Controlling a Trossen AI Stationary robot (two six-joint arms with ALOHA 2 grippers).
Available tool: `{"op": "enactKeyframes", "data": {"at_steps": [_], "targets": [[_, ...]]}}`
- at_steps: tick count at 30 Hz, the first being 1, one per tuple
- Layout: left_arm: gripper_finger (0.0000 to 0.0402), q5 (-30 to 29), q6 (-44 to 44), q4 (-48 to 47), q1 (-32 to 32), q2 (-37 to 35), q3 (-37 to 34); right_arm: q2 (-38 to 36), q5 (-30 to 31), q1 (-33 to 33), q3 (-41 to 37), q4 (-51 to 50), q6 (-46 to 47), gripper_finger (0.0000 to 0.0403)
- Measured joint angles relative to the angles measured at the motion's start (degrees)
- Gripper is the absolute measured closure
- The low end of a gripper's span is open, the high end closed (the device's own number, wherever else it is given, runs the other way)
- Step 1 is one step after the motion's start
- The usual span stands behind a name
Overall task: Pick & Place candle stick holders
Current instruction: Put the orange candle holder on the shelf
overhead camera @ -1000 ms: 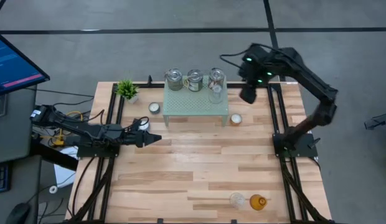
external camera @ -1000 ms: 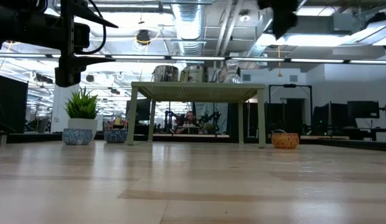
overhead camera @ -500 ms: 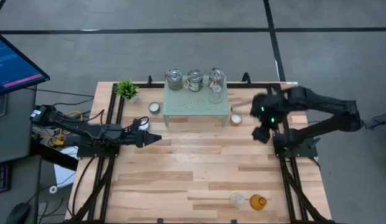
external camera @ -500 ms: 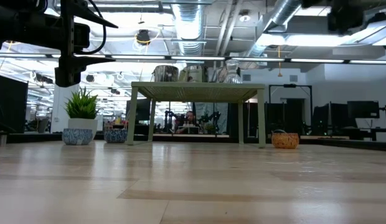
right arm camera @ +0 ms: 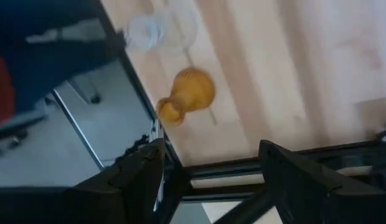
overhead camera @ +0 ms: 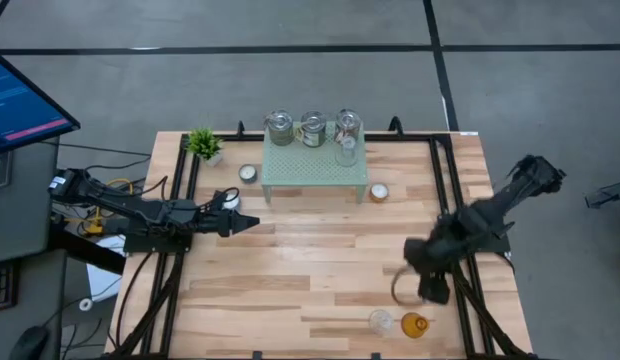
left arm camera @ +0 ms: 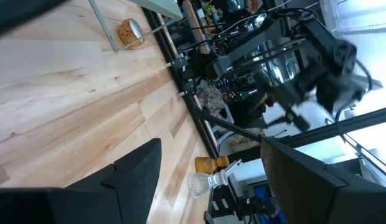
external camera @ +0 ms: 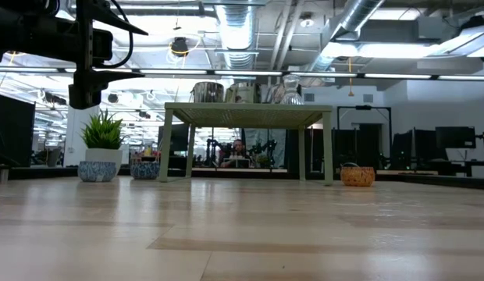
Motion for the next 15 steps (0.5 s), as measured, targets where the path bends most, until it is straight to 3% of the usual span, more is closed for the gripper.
{"op": "enactKeyframes", "data": {"at_steps": [9,15], "targets": [[0.0126,1.6,0.7,0.0,0.0,0.0,0.0,7.7,1.0,11.6,0.0,10.5,16.0,0.0152],[0.0126,2.5,2.1,0.0,0.0,0.0,0.0,12.0,12.8,20.3,0.0,16.4,34.1,0.0152]]}}
